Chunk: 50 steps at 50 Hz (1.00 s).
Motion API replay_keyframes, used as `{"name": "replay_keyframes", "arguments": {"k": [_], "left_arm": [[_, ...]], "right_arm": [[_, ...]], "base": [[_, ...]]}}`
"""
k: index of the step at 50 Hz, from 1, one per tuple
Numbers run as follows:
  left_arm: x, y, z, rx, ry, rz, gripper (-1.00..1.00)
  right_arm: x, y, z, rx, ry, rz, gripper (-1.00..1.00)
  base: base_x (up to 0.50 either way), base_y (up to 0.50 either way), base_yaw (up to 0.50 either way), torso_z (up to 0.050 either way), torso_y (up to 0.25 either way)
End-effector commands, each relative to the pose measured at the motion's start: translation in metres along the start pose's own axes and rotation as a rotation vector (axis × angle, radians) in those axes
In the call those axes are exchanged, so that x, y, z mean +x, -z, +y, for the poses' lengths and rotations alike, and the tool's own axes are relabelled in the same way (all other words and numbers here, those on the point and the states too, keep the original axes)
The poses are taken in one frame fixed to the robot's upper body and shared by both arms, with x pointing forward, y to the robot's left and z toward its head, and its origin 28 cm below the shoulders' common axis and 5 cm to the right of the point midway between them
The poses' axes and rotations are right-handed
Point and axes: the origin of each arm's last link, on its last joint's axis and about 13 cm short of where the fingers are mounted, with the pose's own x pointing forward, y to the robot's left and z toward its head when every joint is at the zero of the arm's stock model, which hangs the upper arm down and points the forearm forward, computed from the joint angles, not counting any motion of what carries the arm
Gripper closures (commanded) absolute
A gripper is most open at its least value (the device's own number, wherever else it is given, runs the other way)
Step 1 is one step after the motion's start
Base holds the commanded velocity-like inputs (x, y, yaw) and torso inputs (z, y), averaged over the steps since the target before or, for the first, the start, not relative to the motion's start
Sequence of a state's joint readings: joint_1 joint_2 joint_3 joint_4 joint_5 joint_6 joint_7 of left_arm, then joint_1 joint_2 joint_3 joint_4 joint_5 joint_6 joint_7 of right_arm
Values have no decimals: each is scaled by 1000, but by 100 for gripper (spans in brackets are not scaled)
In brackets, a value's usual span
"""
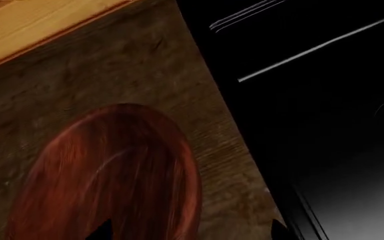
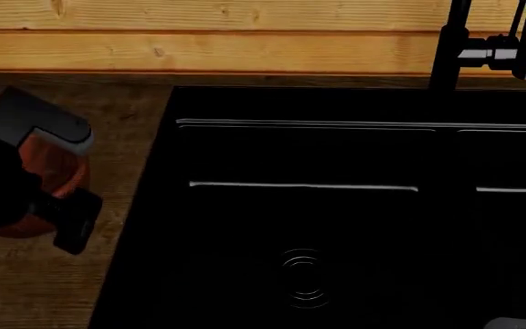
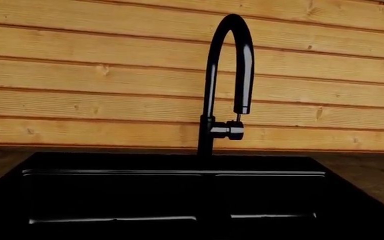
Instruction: Stack the bowls from largest to smallest.
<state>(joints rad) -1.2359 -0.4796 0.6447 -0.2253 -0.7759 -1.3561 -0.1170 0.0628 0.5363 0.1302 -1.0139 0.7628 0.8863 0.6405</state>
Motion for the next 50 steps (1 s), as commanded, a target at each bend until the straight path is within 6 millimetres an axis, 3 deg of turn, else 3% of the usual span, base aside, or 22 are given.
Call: {"name": "replay_keyframes", "arguments": {"k": [1, 12, 16, 17, 26, 35, 42, 45, 47, 50], "left_arm": [[17, 2, 2, -30, 52, 34, -100], [33, 2, -1, -17, 85, 77, -100], [29, 0, 0, -16, 77, 66, -100], [29, 0, 1, -13, 72, 64, 100], [17, -4, 4, 2, 19, 37, 100], [-31, -5, 8, 47, -59, -75, 100], [-71, 15, -9, 48, -86, -236, 100], [-77, 31, -28, 18, -73, -308, 100], [-77, 43, -37, 36, -176, -372, 100], [-80, 60, -43, -83, -263, -492, 100]], "right_arm": [[1, 0, -2, 18, 14, -14, -100], [2, 1, -2, 15, 16, -8, -100], [3, 3, -2, 14, 16, -6, -100], [3, 3, -2, 14, 15, -5, -100], [3, 3, -1, 13, 11, -2, -100], [3, 6, -1, 11, 8, 4, -100], [1, 5, -3, 16, -10, -22, -100], [0, 6, -1, 23, -17, -31, -100], [-1, 6, -1, 32, -16, -48, -100], [-3, 4, -4, 34, -18, -78, -100]], "base": [[0, 0, 0, 0, 0], [0, 0, 0, 0, 0], [0, 0, 0, 0, 0], [0, 0, 0, 0, 0], [0, 0, 0, 0, 0], [0, 0, 0, 0, 0], [0, 0, 0, 0, 0], [0, 0, 0, 0, 0], [0, 0, 0, 0, 0], [0, 0, 0, 0, 0]]}}
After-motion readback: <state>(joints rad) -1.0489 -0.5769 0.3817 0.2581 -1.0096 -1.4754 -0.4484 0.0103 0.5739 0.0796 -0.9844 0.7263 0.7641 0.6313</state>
